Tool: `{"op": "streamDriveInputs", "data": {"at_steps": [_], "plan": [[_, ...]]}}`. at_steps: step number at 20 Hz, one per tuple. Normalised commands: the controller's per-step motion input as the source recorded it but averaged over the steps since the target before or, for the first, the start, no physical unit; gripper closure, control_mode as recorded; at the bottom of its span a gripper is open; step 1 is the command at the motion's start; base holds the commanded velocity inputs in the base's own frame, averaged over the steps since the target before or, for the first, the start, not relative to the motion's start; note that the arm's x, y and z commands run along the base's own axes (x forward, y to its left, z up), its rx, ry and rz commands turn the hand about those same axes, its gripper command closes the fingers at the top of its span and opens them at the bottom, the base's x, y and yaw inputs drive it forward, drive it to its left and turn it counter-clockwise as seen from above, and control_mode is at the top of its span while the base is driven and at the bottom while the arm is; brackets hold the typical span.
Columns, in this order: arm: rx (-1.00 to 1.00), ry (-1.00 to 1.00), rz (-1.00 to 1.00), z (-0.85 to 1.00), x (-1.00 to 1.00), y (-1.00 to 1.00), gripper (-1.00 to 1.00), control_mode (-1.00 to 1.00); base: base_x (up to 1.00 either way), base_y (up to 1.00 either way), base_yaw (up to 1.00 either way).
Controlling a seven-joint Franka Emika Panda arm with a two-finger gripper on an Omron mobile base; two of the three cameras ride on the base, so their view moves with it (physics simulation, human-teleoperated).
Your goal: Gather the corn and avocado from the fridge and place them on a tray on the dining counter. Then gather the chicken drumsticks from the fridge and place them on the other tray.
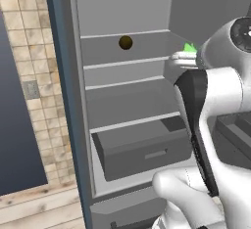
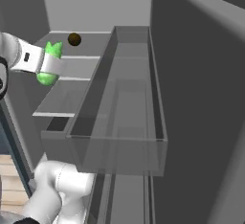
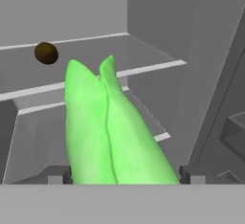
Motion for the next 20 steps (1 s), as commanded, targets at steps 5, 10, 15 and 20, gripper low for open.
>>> {"op": "streamDriveInputs", "data": {"at_steps": [5,10,15,20], "plan": [[0.03,0.0,0.0,-0.08,-1.0,0.03,1.0,-1.0,0.0,0.0,0.0],[0.02,-0.03,0.0,-0.06,-0.86,0.0,1.0,-1.0,0.0,0.0,0.0],[0.0,0.0,0.0,0.0,-0.06,0.0,1.0,-1.0,0.0,0.0,0.0],[-0.02,-0.02,0.0,-0.04,-0.09,0.07,1.0,1.0,-0.64,0.4,-0.01]]}}
